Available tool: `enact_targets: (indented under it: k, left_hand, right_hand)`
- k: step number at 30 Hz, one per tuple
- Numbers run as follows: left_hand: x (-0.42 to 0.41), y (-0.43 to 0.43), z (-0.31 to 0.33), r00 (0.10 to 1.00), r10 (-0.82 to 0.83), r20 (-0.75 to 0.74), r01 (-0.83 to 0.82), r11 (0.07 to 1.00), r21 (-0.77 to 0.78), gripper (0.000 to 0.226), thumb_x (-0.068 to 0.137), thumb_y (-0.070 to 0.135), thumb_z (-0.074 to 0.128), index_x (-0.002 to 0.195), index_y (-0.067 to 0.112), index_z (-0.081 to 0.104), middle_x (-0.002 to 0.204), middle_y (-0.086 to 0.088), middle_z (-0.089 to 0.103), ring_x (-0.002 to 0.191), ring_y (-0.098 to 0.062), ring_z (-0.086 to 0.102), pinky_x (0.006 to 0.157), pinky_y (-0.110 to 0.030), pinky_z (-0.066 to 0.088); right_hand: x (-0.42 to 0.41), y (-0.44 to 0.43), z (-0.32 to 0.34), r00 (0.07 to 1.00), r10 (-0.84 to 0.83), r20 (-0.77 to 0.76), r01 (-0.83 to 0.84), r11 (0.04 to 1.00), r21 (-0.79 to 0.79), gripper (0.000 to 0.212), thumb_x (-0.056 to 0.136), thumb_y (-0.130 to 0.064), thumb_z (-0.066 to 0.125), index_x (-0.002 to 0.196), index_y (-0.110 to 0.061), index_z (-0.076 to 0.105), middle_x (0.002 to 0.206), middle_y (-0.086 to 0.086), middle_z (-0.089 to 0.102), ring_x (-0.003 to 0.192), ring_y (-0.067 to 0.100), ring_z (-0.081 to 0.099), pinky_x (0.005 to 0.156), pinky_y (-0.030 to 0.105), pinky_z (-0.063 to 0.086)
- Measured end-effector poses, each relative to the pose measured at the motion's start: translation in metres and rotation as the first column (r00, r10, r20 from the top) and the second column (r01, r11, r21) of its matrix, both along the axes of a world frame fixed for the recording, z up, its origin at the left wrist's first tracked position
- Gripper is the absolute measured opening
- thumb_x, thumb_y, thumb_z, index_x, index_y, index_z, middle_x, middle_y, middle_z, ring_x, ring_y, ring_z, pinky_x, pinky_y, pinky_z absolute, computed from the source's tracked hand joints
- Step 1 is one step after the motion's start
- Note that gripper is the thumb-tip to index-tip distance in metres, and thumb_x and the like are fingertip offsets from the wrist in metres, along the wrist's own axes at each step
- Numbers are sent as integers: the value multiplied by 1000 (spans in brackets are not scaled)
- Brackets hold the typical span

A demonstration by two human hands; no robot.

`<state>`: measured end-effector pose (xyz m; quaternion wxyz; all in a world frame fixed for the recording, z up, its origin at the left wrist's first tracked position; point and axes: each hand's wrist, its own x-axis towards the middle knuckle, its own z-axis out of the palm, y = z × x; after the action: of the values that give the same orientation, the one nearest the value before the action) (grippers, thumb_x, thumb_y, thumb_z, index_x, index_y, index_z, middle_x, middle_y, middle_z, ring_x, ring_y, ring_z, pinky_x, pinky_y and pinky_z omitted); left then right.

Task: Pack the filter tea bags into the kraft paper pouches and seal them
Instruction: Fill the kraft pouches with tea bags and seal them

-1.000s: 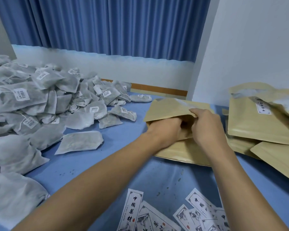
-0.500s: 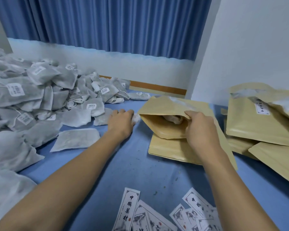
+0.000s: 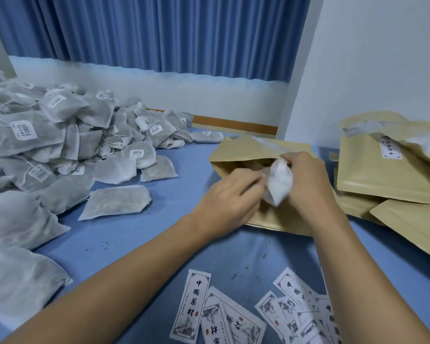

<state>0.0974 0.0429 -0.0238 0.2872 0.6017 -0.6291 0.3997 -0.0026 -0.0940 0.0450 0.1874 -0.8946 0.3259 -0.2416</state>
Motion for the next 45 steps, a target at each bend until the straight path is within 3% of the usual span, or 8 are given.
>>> enact_targets:
  k: [4,10,18,23,31,35,41,45]
  left_hand:
    - [-5,-31,26,805,510,-303,-359,825,436,21,92,9,56,110,12,65,109,-14,64,100,-39,60,68,-34,35]
    - [2,-79,55,556,528,-642,-81,803,590,37,98,17,46,134,19,55,139,-7,56,127,-27,52,103,-32,40]
    - [20,3,12,809,289,-512,-405,905,-128,18,86,19,55,90,15,72,81,-1,69,75,-26,62,63,-38,49]
    - [79,61,-15,15,895,-445,-649,347,677,38,86,38,47,123,31,55,144,-8,44,138,-32,32,112,-70,7]
    - [70,76,-17,-29,867,-498,-716,330,615,66,83,18,53,141,44,36,167,5,-10,153,-32,-9,103,-82,0]
    - [64,90,-21,-140,873,-467,-644,278,713,52,90,18,46,139,37,44,163,1,14,148,-37,12,107,-79,8]
    - [28,61,-20,184,739,-648,-656,583,478,55,86,7,59,138,25,52,146,-7,40,133,-29,38,103,-47,35]
    - [-31,29,-10,653,63,-755,-380,889,-255,48,90,-11,42,132,5,58,134,-12,51,125,-23,49,108,-34,41]
  right_hand:
    - [-1,8,1,999,37,29,-36,999,-30,28,85,-1,49,95,-13,72,95,3,62,81,26,59,64,27,43]
    - [6,15,-7,998,-12,62,18,995,-102,35,85,0,47,106,-15,69,98,16,61,83,37,52,73,35,47]
    - [-3,7,-12,995,-104,13,105,989,-101,37,84,5,46,105,-13,70,67,-2,39,74,30,43,68,34,40]
    - [-3,9,-12,997,-80,17,82,991,-111,40,84,6,45,110,-11,70,74,7,51,77,31,44,69,37,43]
    - [-4,10,-12,998,-52,35,54,995,-83,47,85,7,46,121,-14,68,97,18,63,91,40,56,80,43,51]
    - [-4,12,-10,999,-43,25,44,998,-55,49,84,5,46,122,-17,68,96,17,61,89,40,55,82,42,52]
    - [-3,15,-11,1000,-30,0,30,999,-36,44,81,7,42,106,-16,70,75,7,52,79,38,51,75,41,53]
    - [-2,13,-13,1000,-24,0,24,999,-38,46,82,6,43,112,-17,70,76,3,49,79,36,50,77,41,53]
